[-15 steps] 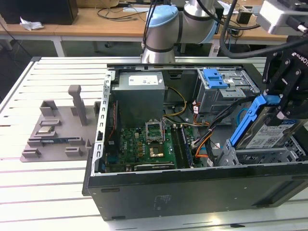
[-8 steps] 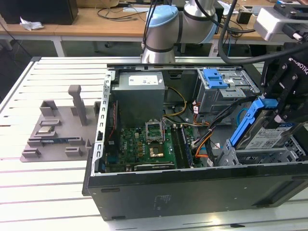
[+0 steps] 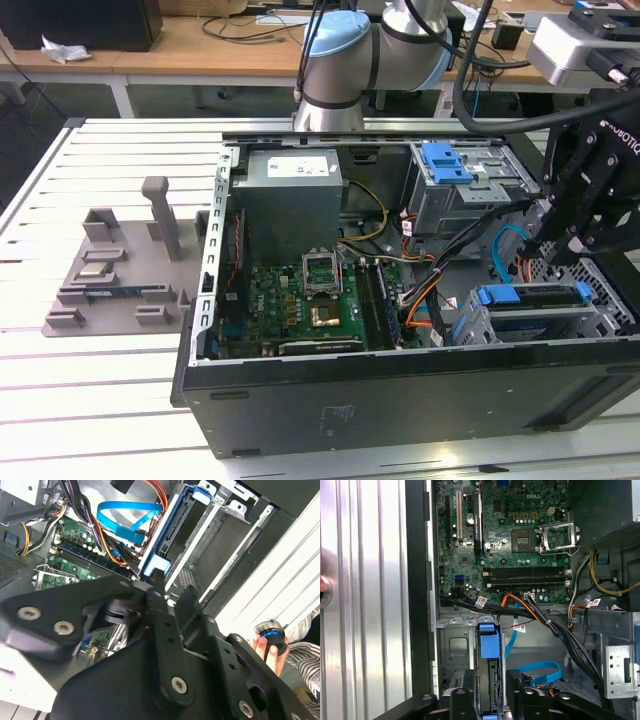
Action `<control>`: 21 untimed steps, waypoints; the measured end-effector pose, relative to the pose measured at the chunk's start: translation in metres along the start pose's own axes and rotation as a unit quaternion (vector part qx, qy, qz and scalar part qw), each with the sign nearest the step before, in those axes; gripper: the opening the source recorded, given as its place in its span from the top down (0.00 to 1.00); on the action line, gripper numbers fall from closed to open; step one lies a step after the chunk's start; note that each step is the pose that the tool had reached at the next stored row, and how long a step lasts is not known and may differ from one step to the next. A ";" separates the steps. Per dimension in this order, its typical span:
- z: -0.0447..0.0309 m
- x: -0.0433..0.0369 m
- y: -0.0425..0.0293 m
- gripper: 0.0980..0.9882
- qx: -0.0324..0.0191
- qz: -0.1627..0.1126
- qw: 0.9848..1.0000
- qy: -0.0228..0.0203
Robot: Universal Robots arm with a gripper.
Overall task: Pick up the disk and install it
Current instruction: 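Insert the disk into the insertion slot, then insert the first disk wire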
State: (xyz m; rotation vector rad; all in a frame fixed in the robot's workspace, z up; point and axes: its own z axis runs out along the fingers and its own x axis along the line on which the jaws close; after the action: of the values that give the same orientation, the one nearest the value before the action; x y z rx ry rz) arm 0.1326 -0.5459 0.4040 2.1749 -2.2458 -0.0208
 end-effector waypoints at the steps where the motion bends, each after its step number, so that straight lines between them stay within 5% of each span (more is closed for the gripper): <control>1: 0.0001 0.0000 0.0000 0.77 0.000 0.000 1.000 0.000; 6: 0.0002 0.0000 0.0000 0.99 0.000 0.000 1.000 0.000; 13: 0.0005 -0.0001 -0.0006 0.99 0.000 0.000 1.000 0.000; 21: 0.0001 -0.0120 -0.0217 0.99 0.000 0.000 1.000 0.000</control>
State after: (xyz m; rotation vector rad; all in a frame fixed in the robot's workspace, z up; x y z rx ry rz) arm 0.1547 -0.5347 0.4034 2.1757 -2.2448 -0.0206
